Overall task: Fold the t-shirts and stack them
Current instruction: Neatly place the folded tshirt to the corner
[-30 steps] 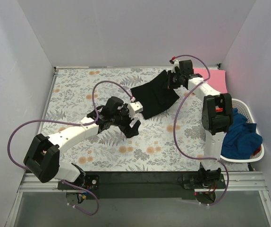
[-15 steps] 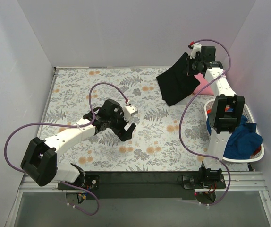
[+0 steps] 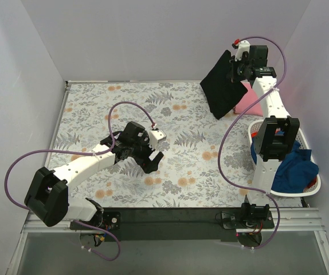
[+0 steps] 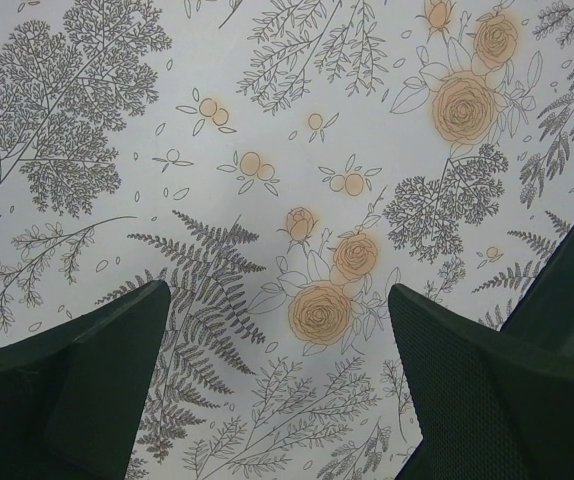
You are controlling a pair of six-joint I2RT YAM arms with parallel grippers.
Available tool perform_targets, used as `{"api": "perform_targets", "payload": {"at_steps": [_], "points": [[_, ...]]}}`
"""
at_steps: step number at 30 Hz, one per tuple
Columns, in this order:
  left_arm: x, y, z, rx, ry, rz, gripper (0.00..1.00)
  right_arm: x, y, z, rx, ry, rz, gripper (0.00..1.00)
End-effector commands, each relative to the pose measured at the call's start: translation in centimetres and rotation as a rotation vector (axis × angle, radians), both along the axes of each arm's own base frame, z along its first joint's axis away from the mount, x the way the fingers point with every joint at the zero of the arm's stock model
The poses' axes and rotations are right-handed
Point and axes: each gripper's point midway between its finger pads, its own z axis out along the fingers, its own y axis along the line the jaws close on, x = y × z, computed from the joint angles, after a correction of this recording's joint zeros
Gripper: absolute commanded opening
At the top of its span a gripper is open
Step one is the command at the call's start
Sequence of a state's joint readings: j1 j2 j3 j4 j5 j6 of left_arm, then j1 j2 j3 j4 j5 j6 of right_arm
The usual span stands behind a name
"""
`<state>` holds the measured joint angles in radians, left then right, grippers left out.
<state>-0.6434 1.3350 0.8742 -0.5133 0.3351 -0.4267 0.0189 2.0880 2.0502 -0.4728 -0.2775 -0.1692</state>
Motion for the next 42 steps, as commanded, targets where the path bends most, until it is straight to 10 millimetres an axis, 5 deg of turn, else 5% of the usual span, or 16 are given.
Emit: {"api": "perform_targets", "payload": {"at_steps": [1,16,42], "points": [[0.4,0.1,1.4,-0.015,-0.046,-0.005,0.91,1.1,-0.7,3.5,-0.020,-0.104,-0.006,0.01],[0.2,0.2,0.8,-0.007,-0.031,-0.011,0.92,1.3,-4.6,5.0,-0.035,-0.127,-0.060,0.01],[-0.1,0.0,0.7,-0.007,-0.011,-0.025,0.93,2.8,-9.7,0.6,-0.071,-0.079,-0.102,0.01]]}}
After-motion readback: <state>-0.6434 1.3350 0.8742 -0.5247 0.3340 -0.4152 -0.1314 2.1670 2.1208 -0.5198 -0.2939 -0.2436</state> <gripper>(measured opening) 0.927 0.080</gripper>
